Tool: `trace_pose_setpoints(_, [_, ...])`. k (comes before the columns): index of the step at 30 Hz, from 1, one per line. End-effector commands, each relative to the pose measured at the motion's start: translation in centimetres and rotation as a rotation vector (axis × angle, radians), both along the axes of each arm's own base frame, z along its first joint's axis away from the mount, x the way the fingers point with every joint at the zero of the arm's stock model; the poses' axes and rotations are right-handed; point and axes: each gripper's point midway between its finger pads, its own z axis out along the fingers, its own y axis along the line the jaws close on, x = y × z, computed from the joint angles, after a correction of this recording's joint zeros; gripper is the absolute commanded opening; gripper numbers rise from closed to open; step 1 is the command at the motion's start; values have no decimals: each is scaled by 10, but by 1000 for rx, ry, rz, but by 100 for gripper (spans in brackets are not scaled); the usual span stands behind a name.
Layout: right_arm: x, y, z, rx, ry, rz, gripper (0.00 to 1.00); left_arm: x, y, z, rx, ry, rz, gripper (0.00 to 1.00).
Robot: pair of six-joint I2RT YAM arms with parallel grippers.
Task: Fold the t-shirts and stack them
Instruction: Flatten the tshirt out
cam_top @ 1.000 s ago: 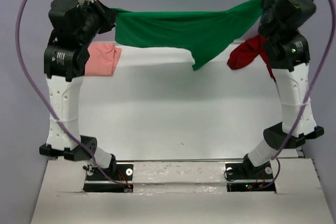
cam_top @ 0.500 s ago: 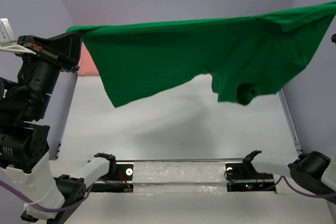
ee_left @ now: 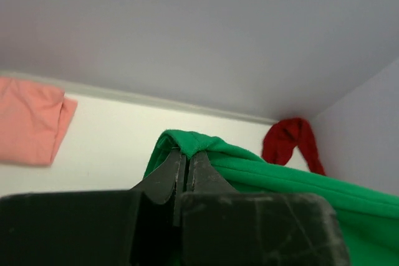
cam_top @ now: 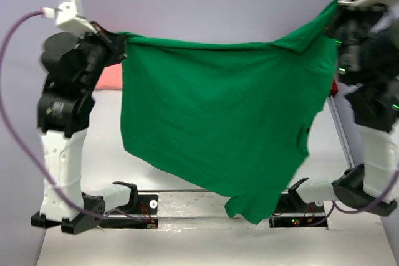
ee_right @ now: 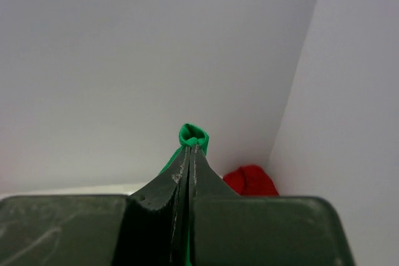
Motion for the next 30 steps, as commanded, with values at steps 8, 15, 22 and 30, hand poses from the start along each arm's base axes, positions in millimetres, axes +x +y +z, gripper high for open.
trace_pose_setpoints(8, [194, 69, -207, -165, 466, 3, 0, 136, 7, -225, 83, 451, 188, 0])
trace_pose_setpoints(15, [259, 68, -317, -213, 681, -18, 0, 179, 26, -339, 167, 716, 298, 0])
trace_pose_setpoints(22, [291, 59, -360, -240, 759, 0, 0, 212, 23, -407, 185, 864, 289, 0])
trace_pose_setpoints(30, [299, 56, -391, -229, 829, 14, 0, 238, 22, -393, 184, 823, 283, 0])
